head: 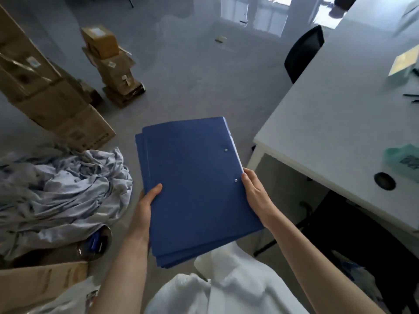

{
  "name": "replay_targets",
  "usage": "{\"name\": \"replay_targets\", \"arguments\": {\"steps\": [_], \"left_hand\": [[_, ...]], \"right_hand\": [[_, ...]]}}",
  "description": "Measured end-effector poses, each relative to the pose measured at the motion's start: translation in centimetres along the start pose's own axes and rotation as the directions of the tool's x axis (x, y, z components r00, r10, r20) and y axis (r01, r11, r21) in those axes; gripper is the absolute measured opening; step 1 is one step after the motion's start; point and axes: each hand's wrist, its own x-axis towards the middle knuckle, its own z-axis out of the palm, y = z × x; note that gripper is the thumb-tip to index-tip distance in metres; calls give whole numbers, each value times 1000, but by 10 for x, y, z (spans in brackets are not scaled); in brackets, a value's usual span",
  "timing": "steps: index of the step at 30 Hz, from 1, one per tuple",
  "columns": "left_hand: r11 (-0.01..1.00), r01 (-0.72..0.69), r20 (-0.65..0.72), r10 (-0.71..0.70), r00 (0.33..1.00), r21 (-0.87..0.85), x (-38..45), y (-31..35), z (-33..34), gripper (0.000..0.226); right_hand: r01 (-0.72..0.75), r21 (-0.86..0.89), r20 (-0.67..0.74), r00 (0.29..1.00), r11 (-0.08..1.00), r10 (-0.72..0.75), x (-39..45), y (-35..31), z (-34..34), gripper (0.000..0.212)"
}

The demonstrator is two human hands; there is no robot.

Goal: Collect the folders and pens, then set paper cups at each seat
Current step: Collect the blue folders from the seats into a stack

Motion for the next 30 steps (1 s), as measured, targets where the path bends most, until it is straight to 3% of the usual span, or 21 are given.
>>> {"name": "replay_targets", "arguments": {"steps": [8, 18, 22, 26, 30], "left_hand": [[995, -8, 129, -6, 992, 104, 118, 62, 110, 52], [965, 58, 321, -141, 937, 256, 232, 107, 242, 53], [925, 102, 374, -247, 894, 367, 281, 119, 288, 56], [872, 68, 435, -308, 846, 485, 335, 149, 350, 46], [818, 13, 525, -381, 761, 575, 386, 182, 411, 40]], "right_hand": [[-86, 103, -143, 985, 991, 100, 113, -53, -70, 31], [-117, 250, -328, 924, 961, 198, 190, -81, -146, 44], [-108, 367, -362, 899, 924, 248, 217, -87, -169, 42], [-109, 487, -392, 859, 867, 328, 258, -105, -188, 56], [-115, 591, -351, 855, 799, 383, 291, -128, -205, 38]]}}
